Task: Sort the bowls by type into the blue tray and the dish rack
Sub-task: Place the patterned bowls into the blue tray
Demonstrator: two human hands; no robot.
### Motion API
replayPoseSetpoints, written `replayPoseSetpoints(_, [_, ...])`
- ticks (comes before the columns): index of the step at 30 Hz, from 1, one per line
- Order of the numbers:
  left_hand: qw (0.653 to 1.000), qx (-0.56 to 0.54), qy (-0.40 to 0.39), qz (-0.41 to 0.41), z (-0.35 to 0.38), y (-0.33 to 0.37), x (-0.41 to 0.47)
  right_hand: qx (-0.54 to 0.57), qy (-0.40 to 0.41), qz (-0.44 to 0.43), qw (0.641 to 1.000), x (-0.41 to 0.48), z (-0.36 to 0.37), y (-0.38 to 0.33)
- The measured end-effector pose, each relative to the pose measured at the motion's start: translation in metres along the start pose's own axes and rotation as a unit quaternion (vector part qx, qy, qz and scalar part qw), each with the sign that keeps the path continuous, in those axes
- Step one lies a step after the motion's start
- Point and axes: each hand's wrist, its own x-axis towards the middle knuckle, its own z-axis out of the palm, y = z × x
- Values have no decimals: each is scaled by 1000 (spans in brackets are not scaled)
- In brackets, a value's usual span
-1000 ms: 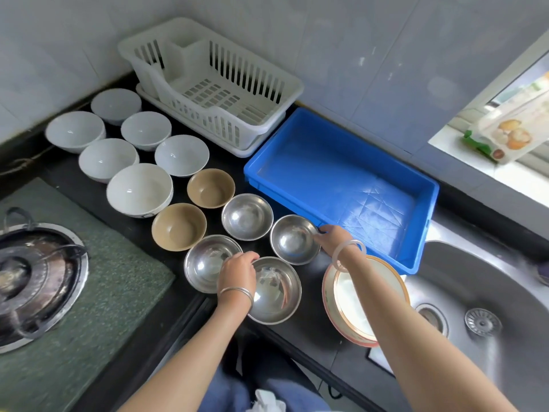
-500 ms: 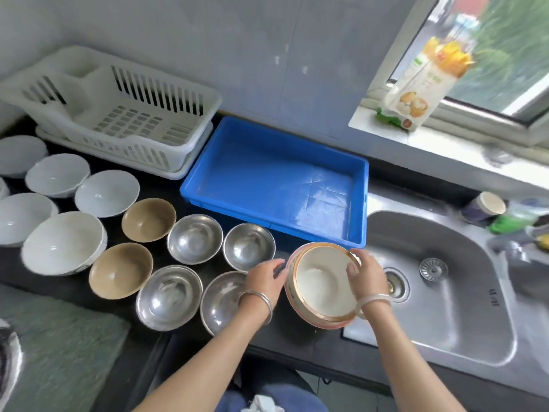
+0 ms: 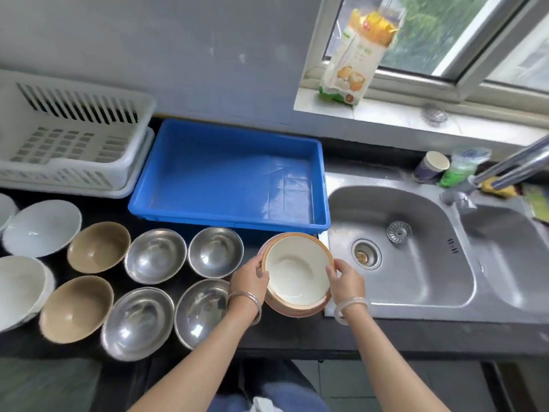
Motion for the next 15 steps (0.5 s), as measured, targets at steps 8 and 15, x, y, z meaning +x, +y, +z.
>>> replayPoseSetpoints(8, [999, 18, 29, -18, -10, 1, 6, 46, -24, 36, 998, -19, 8, -5])
replayPoseSetpoints(15, [998, 37, 43, -15, -9, 4, 5, -35, 27, 14, 999, -24, 12, -11])
